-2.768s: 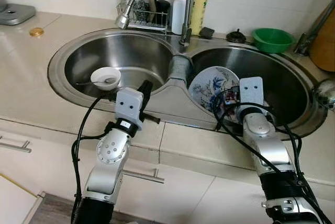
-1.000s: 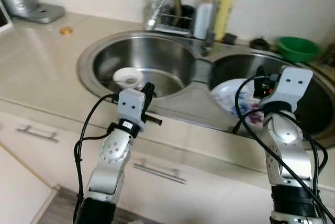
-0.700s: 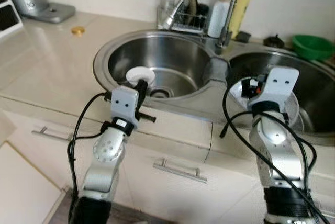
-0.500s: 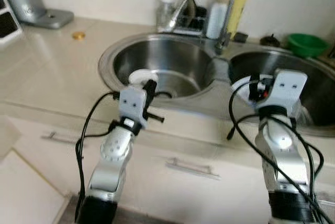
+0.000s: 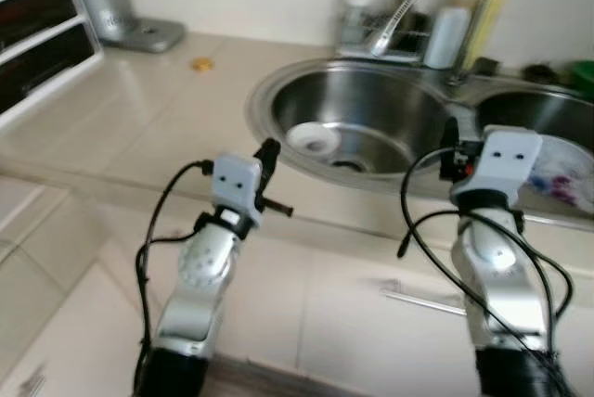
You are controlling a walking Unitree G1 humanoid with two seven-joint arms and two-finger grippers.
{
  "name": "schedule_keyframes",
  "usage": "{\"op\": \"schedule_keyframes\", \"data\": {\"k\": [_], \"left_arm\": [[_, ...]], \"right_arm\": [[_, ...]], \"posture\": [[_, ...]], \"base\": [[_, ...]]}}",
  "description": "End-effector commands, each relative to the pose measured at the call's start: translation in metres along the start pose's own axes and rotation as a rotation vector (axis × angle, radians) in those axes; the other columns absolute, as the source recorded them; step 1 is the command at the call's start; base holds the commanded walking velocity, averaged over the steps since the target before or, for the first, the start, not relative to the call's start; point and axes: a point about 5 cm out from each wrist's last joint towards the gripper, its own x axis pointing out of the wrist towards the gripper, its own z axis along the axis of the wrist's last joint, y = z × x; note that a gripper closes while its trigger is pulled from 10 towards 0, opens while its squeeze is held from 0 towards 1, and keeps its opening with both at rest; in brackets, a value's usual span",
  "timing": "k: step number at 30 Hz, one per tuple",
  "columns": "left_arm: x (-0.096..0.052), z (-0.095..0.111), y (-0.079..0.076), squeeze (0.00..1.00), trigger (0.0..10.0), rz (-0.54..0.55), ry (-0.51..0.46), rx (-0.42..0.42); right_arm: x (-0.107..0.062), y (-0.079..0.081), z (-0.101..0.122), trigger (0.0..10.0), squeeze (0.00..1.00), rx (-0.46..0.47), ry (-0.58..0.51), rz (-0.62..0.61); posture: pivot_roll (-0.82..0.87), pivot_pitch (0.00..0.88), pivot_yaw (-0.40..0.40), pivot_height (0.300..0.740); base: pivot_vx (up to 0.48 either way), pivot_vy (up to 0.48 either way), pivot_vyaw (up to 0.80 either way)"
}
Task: Kitchen organization
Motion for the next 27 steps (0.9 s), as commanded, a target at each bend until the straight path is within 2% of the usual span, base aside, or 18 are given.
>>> {"op": "schedule_keyframes", "data": {"k": [1,3,21,27], "left_arm": [[0.005,0.006,-0.011,0.00,10.0,-0.034,-0.026,-0.010],[0.004,0.006,-0.011,0.00,10.0,-0.033,-0.028,-0.012],[0.002,0.004,-0.014,0.00,10.0,-0.045,-0.031,-0.010],[0.001,0.004,-0.014,0.00,10.0,-0.046,-0.033,-0.008]], "right_arm": [[-0.001,-0.013,0.007,10.0,0.00,-0.034,-0.041,-0.039],[-0.002,-0.013,0.006,10.0,0.00,-0.038,-0.042,-0.040],[-0.018,-0.015,-0.005,10.0,0.00,-0.055,-0.003,-0.045],[-0.022,-0.014,-0.006,10.0,0.00,-0.058,-0.004,-0.037]], "posture": [[0.14,0.000,-0.053,0.740],[0.14,0.000,-0.051,0.740],[0.13,0.000,-0.049,0.740],[0.13,0.000,-0.050,0.740]], "base": [[0.000,0.480,0.00],[0.000,0.420,0.00],[0.000,0.000,-0.09],[0.000,0.000,-0.80]]}}
